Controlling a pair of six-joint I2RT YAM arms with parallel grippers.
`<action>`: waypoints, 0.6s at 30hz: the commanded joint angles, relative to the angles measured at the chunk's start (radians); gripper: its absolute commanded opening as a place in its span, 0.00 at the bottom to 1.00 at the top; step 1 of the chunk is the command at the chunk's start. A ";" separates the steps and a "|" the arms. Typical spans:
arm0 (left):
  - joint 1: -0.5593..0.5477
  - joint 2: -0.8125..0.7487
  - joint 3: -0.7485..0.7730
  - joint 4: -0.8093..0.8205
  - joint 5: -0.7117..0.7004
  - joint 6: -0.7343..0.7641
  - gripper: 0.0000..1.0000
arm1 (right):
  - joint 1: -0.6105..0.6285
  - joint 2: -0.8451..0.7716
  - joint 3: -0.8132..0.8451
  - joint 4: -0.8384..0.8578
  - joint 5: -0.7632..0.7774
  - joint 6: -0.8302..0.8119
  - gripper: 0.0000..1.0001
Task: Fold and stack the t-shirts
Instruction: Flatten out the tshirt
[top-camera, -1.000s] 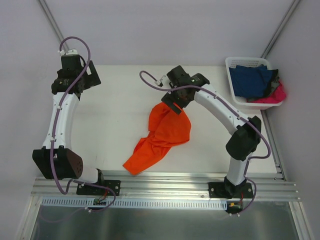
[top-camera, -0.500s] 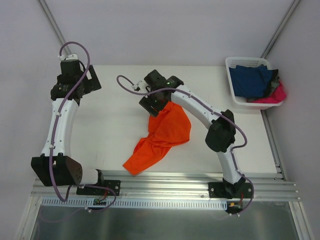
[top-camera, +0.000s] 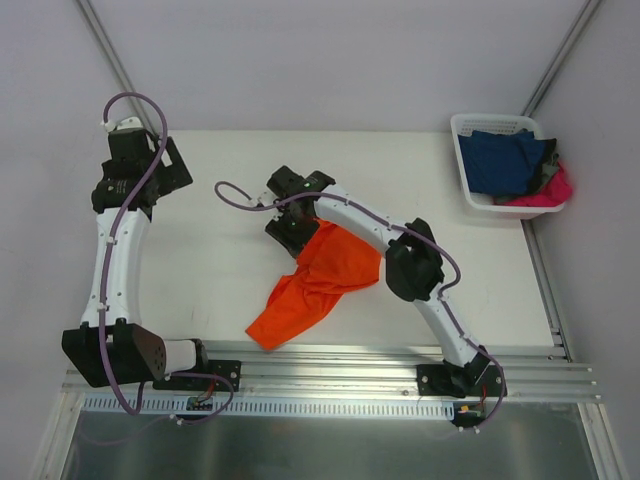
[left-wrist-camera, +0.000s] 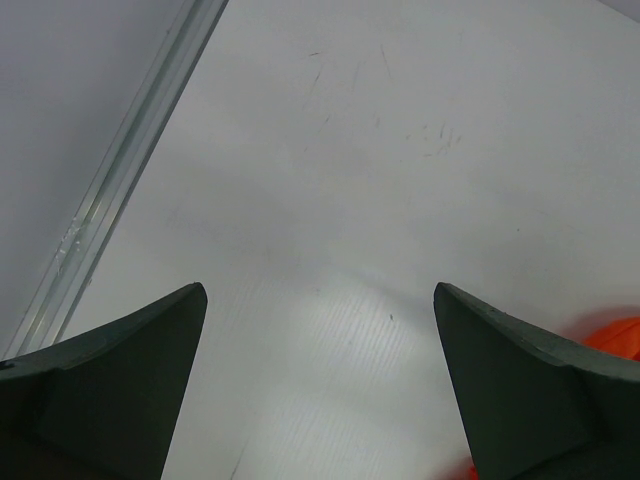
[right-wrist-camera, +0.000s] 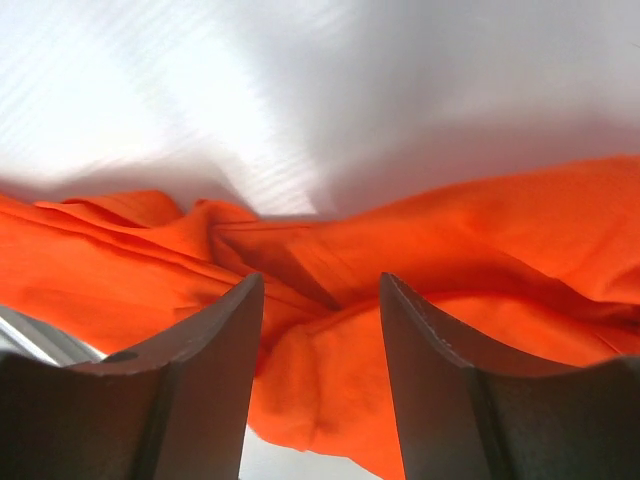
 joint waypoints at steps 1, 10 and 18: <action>0.008 -0.029 -0.006 0.015 0.013 -0.013 0.99 | 0.056 0.011 0.053 -0.018 -0.044 0.015 0.54; 0.014 -0.039 0.008 0.014 0.030 -0.023 0.99 | 0.080 0.054 0.007 -0.009 -0.032 0.010 0.54; 0.017 -0.062 -0.024 0.014 0.048 -0.030 0.99 | 0.073 0.085 0.068 0.009 0.051 -0.013 0.54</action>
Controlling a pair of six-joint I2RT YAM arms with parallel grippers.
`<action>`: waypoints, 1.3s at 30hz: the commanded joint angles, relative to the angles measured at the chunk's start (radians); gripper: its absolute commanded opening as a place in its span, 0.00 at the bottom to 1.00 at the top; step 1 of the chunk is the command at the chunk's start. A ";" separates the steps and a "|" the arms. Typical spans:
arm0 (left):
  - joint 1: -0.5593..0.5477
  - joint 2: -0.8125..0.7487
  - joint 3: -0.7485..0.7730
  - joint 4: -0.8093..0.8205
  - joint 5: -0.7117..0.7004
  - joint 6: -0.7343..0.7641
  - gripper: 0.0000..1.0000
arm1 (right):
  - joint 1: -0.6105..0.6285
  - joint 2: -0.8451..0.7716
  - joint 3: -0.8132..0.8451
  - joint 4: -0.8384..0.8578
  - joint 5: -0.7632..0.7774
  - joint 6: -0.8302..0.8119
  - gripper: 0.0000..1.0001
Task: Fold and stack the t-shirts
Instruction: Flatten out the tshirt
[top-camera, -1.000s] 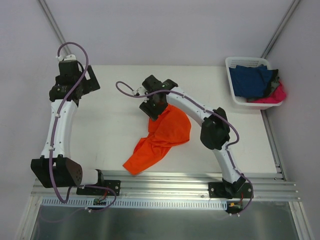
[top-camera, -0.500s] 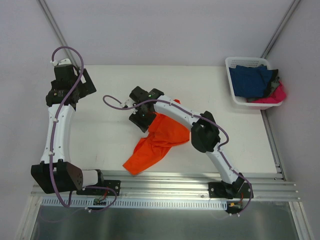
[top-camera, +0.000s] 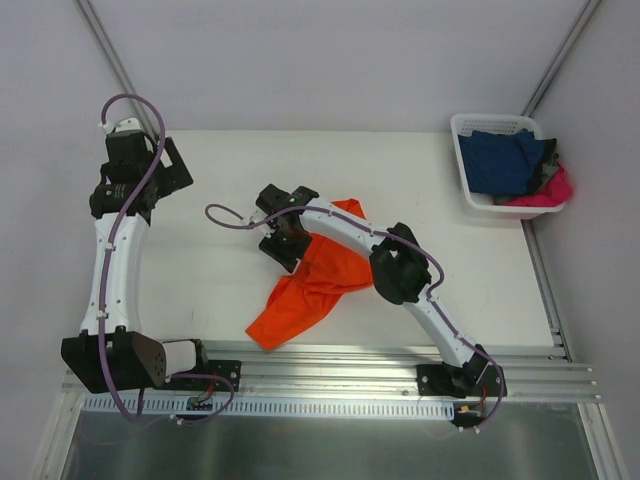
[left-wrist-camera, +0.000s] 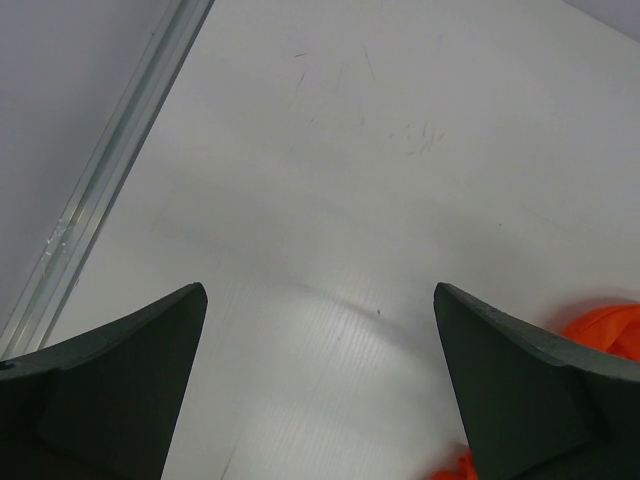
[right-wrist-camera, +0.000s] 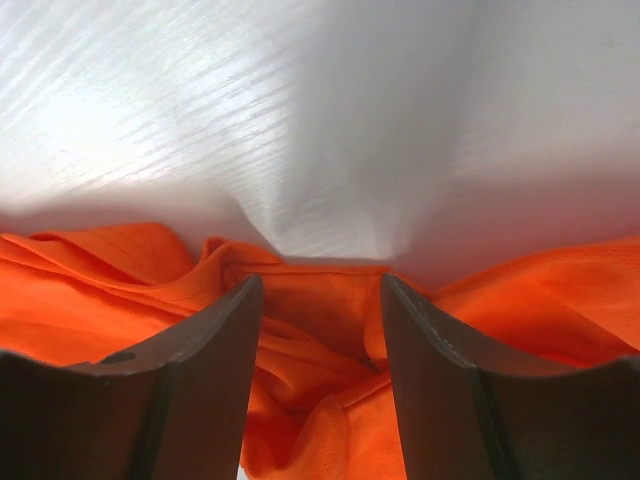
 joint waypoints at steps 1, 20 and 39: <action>0.014 -0.035 -0.016 0.013 0.022 -0.022 0.99 | 0.002 -0.004 0.057 0.009 0.047 -0.018 0.54; 0.039 -0.008 -0.036 0.019 0.065 -0.045 0.99 | 0.006 -0.092 0.008 0.027 0.178 -0.092 0.51; 0.054 0.034 -0.011 0.017 0.111 -0.061 0.99 | 0.042 -0.116 -0.031 -0.002 0.273 -0.142 0.49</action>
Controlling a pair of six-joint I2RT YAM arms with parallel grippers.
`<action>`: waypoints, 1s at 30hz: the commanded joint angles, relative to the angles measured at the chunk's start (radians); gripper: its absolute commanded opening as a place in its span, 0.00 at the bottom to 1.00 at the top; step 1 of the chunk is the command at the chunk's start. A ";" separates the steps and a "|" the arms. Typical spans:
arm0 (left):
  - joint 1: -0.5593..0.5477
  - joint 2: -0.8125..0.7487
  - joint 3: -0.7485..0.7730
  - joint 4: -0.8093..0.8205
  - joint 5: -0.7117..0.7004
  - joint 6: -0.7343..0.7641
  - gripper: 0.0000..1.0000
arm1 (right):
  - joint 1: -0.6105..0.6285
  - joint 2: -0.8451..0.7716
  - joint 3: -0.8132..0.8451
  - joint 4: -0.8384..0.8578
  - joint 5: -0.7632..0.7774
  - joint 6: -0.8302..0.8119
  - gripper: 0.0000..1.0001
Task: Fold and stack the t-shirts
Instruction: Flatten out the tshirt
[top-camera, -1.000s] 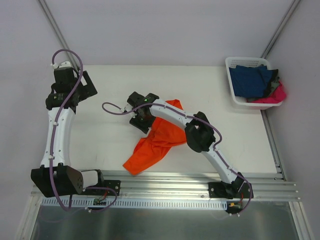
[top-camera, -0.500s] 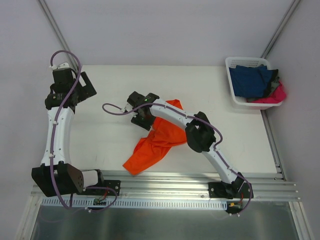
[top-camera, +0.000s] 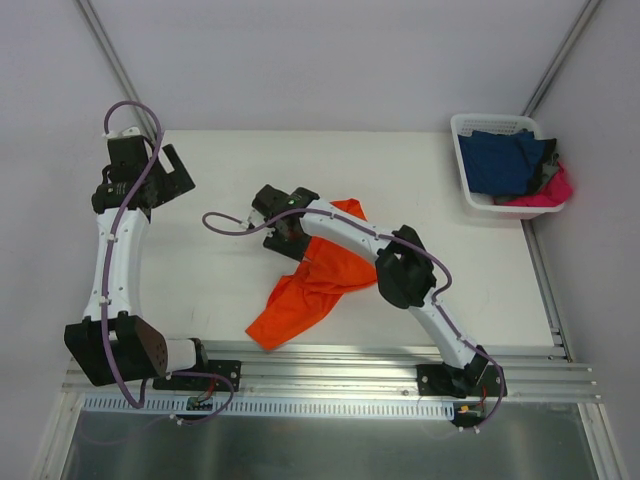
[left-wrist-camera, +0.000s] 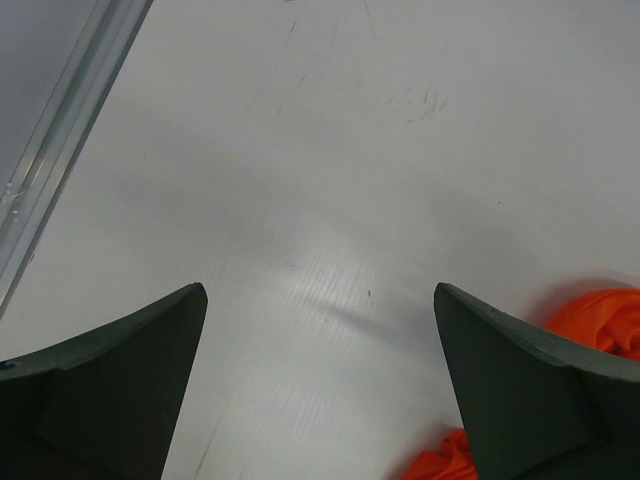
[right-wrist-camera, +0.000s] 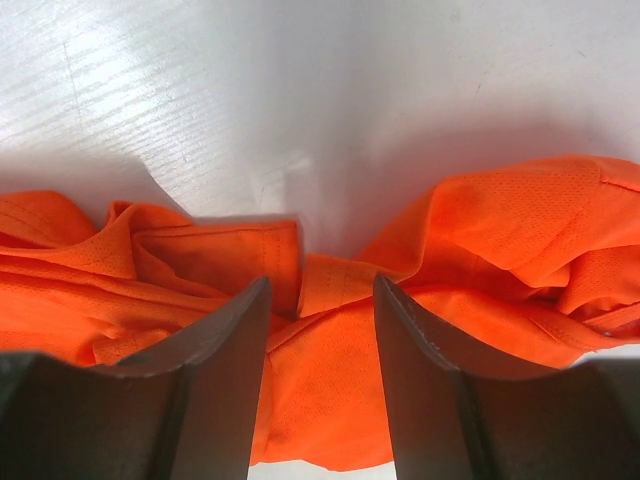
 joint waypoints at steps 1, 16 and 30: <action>0.009 -0.008 0.036 0.017 0.026 -0.012 0.99 | 0.012 -0.043 -0.002 -0.008 0.023 -0.016 0.49; 0.009 -0.022 0.018 0.017 0.018 -0.011 0.99 | 0.010 -0.004 -0.028 0.013 0.094 -0.057 0.22; 0.010 -0.014 -0.040 0.019 0.110 0.003 0.99 | -0.014 -0.085 0.026 0.039 0.158 -0.098 0.01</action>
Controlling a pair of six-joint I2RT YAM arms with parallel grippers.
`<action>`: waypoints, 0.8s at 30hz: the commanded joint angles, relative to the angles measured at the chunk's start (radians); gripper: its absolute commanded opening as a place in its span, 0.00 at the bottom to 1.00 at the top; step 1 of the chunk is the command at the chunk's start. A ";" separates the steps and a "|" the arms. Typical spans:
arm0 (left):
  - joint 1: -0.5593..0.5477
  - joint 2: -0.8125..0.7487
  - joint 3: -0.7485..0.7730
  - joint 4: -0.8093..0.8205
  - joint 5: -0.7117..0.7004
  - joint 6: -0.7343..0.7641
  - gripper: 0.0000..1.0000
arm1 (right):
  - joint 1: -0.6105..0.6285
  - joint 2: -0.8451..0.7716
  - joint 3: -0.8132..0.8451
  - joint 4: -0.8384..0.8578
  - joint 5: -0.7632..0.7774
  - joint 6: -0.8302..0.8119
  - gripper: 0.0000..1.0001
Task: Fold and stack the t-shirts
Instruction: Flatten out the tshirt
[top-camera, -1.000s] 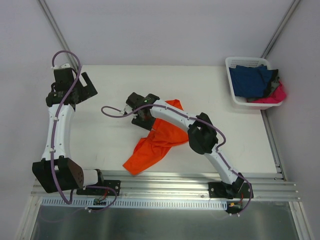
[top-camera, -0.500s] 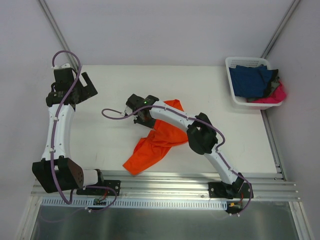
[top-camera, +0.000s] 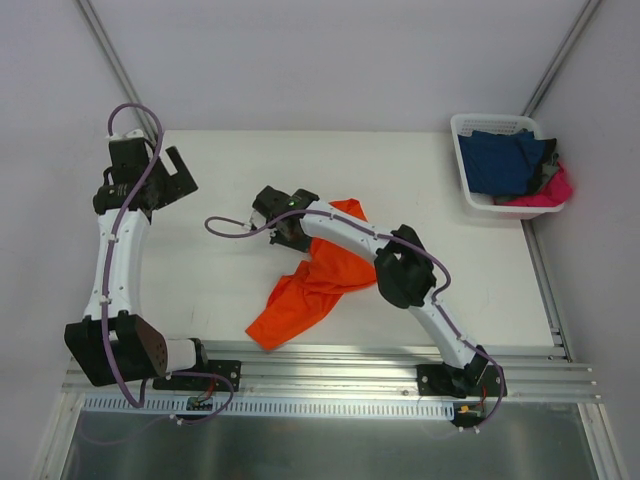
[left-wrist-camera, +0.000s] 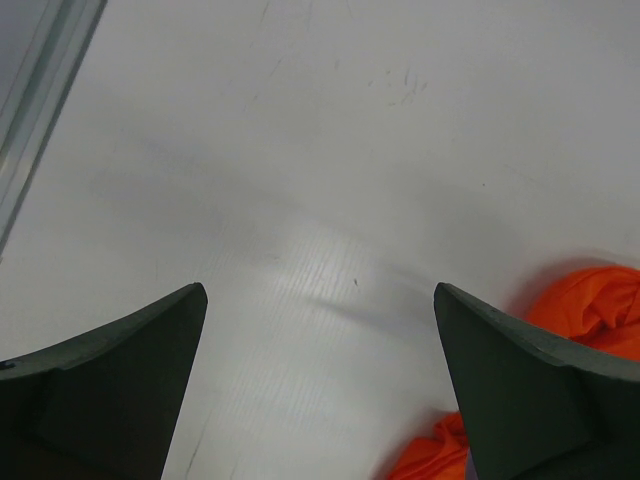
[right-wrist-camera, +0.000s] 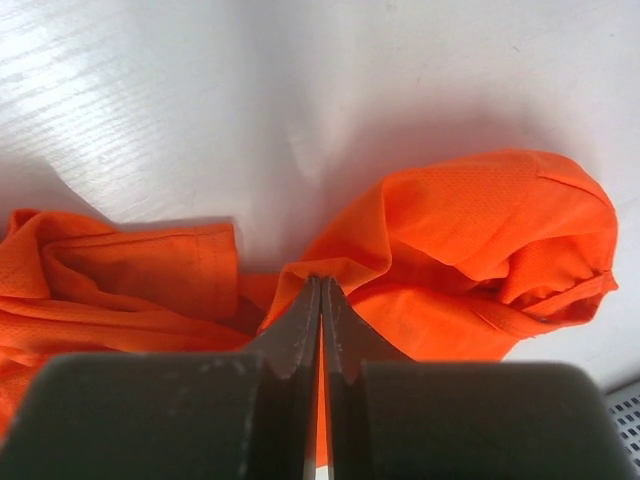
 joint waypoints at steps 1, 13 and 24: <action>0.010 -0.009 -0.045 0.015 0.094 -0.003 0.99 | -0.016 -0.103 0.058 0.004 0.049 -0.027 0.01; 0.010 0.166 -0.163 0.018 0.502 -0.054 0.91 | -0.103 -0.320 -0.048 0.012 0.100 -0.031 0.01; -0.029 0.321 -0.145 0.022 0.651 -0.086 0.86 | -0.237 -0.410 -0.002 0.032 0.166 -0.027 0.01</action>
